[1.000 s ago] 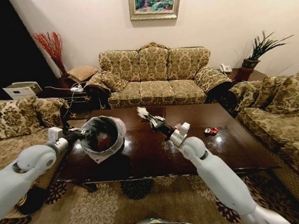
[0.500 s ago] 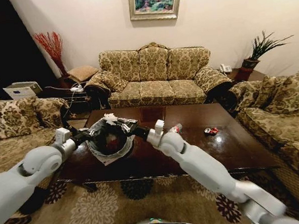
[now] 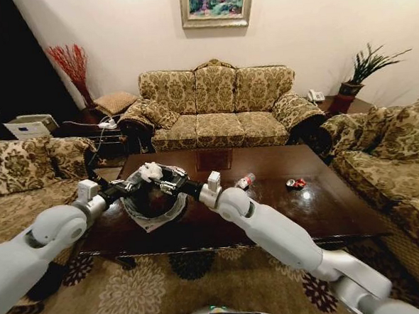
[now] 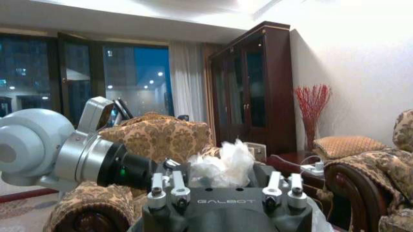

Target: Move to the front of the table and place the trash on the table into the trash bin.

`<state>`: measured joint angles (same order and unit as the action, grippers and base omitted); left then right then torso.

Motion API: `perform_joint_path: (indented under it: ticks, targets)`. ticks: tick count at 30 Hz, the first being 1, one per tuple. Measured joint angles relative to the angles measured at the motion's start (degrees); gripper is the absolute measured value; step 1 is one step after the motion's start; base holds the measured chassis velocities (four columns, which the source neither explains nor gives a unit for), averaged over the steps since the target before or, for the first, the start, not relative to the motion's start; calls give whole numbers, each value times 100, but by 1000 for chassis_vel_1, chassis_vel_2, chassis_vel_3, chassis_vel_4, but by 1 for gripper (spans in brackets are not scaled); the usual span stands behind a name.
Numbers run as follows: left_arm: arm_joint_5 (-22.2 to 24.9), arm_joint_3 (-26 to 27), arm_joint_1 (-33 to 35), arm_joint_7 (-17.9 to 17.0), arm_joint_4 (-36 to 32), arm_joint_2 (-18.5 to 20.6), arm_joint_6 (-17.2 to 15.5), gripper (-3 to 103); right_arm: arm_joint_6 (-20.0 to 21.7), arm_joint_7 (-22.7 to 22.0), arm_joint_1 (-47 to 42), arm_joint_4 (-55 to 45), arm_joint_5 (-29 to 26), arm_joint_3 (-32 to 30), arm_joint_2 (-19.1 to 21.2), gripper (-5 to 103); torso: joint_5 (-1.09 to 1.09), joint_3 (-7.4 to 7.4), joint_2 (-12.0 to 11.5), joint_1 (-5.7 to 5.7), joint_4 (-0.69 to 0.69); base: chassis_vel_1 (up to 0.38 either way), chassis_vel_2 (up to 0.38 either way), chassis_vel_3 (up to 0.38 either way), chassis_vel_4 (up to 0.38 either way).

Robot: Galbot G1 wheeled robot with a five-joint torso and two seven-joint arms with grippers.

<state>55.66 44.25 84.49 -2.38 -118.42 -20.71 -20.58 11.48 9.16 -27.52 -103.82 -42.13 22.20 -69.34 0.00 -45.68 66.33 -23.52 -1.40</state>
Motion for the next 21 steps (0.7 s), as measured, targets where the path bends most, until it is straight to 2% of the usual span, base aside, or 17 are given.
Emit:
perform_joint_path:
  ticks: [2,4,8,12,14,15,16,19,21]
  targets:
    - [1,0,1,2,-2,-10,0,2,-26,1,-1,1,-2,2,-2,76,0,0,0,0,0,0,0,0,0]
    - [1,0,2,2,-3,-12,0,2,-37,1,-2,1,-4,1,-4,76,0,0,0,0,0,0,0,0,0]
    - [2,3,13,3,-3,-22,-4,2,-169,-50,-131,-48,-57,-170,2,97,0,0,0,0,-1,0,0,0,0]
    - [1,16,16,4,34,-22,-6,2,-180,-275,-317,-207,-97,-437,29,99,1,0,0,0,-1,0,0,0,0]
    - [4,36,12,-12,129,-19,-11,2,-77,-753,-791,-551,-178,-1145,207,100,2,0,0,0,-2,0,0,0,0]
    - [4,43,-3,-15,171,-21,-14,2,-11,-858,-963,-615,-176,-1407,305,100,2,0,0,0,-2,0,0,0,0]
    - [4,43,-3,-15,171,-21,-14,2,-11,-858,-963,-615,-176,-1407,305,100,2,0,0,0,-2,0,0,0,0]
    - [-7,55,-62,-25,382,-83,2,2,350,-1330,-1799,-747,-146,-2396,882,100,2,1,0,0,4,0,0,0,0]
    - [-12,55,-62,-24,392,-90,5,2,361,-1340,-1837,-751,-145,-2435,909,100,1,0,0,0,4,0,0,0,0]
